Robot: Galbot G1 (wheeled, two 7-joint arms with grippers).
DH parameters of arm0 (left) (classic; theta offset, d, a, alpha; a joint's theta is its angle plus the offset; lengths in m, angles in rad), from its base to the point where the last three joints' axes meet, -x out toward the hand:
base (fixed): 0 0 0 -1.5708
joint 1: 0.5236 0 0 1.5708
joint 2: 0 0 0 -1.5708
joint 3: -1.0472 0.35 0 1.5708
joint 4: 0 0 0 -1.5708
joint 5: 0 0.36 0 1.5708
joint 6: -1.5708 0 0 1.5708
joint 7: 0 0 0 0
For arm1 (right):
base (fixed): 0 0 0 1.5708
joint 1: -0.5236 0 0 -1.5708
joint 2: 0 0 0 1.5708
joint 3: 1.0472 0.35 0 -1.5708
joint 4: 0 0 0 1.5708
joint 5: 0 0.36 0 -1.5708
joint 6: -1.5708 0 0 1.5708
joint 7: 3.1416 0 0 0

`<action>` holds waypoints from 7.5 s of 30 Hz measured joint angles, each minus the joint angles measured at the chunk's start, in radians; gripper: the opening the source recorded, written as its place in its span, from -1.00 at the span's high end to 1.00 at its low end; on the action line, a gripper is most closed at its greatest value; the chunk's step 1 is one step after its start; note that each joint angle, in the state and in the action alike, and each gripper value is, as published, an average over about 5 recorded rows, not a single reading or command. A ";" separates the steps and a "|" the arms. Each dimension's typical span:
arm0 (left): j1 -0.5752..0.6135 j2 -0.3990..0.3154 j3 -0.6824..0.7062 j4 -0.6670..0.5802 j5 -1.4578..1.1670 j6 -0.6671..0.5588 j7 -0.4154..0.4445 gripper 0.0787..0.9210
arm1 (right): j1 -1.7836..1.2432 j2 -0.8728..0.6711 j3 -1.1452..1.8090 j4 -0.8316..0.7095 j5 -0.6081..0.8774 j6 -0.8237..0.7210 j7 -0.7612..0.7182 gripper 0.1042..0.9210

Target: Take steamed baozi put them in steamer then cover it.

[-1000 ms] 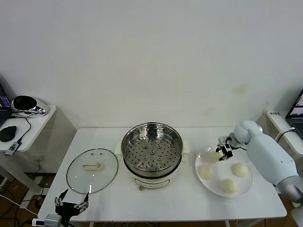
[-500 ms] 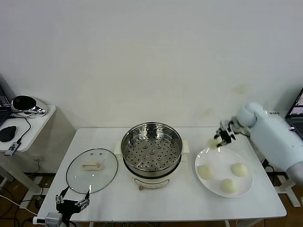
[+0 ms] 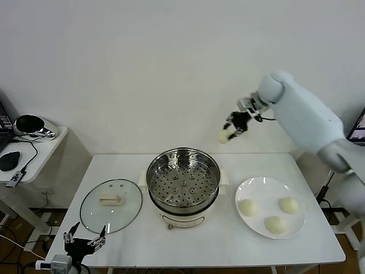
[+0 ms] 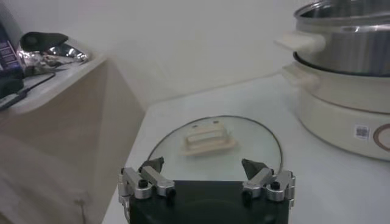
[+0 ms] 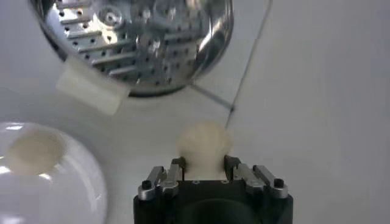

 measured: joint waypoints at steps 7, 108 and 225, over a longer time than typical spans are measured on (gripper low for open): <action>0.005 -0.003 0.000 0.001 -0.001 0.001 -0.002 -0.77 | 0.032 0.081 -0.065 0.005 -0.109 0.173 0.056 0.20; 0.000 -0.038 0.024 -0.022 -0.027 0.035 0.014 -0.77 | 0.034 -0.591 -0.290 0.696 0.349 -0.823 -0.002 -0.76; 0.010 -0.080 0.002 -0.104 0.000 0.038 0.006 -0.77 | 0.230 -0.150 -0.471 0.592 0.531 -1.007 0.040 -0.14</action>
